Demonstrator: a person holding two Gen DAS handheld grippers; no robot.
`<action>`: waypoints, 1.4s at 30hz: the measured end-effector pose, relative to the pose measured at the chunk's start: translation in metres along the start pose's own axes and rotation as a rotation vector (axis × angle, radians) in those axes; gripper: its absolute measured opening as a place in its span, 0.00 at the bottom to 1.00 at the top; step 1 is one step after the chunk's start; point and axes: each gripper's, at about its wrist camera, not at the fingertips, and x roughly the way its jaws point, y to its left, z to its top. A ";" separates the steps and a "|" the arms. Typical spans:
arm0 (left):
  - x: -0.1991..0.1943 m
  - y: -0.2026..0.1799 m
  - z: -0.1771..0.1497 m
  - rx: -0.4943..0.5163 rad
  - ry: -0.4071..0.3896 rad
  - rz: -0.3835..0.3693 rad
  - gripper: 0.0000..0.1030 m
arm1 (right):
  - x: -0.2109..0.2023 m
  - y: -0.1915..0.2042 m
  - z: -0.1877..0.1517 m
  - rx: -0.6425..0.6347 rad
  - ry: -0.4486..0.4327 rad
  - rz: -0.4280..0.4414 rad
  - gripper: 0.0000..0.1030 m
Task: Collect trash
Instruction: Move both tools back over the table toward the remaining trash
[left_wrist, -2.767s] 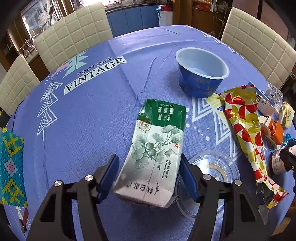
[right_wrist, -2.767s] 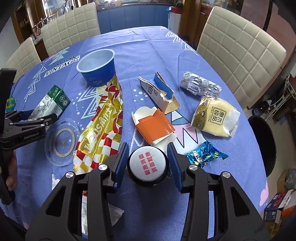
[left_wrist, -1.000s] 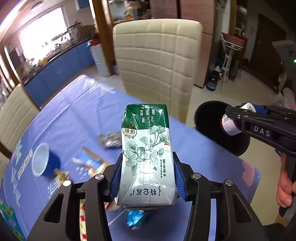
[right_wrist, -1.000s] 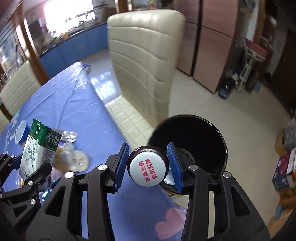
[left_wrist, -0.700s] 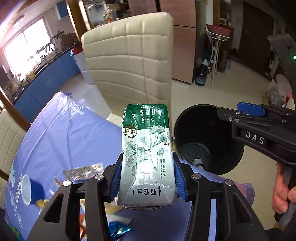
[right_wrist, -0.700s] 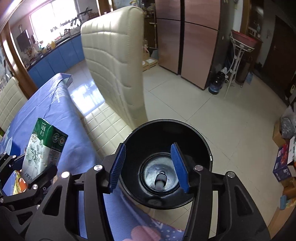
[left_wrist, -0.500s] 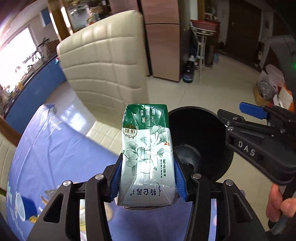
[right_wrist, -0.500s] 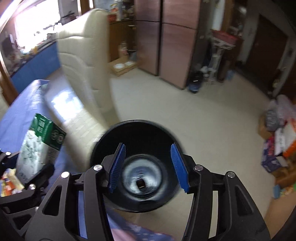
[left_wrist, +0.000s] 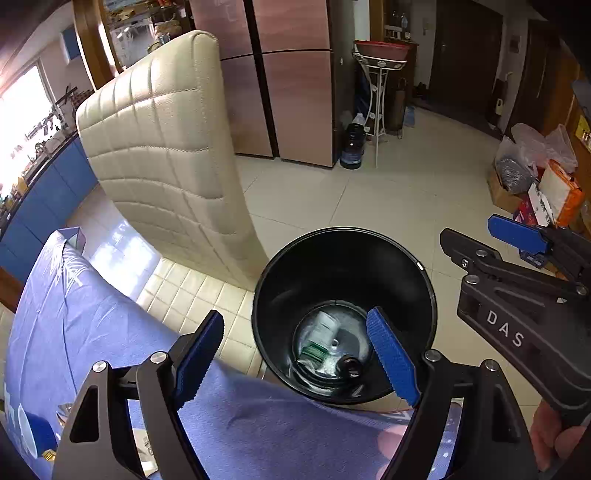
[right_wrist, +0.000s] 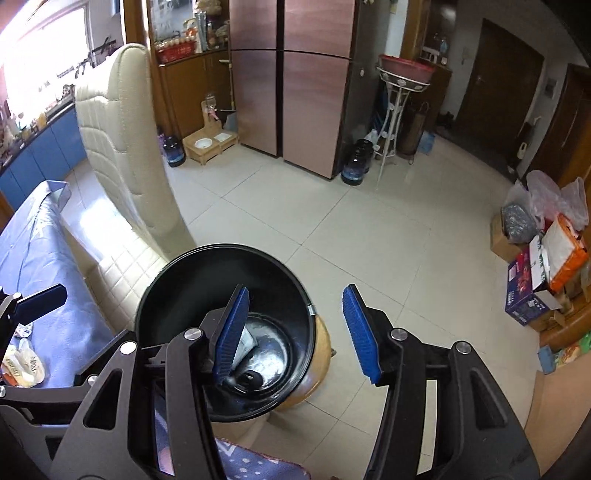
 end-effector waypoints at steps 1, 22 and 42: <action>-0.001 0.003 -0.002 -0.009 0.005 0.004 0.75 | 0.000 0.002 -0.001 -0.005 0.003 0.013 0.54; -0.073 0.110 -0.091 -0.298 0.020 0.191 0.75 | -0.062 0.122 -0.027 -0.250 -0.048 0.228 0.59; -0.147 0.178 -0.218 -0.548 0.019 0.356 0.76 | -0.118 0.216 -0.101 -0.466 -0.031 0.394 0.76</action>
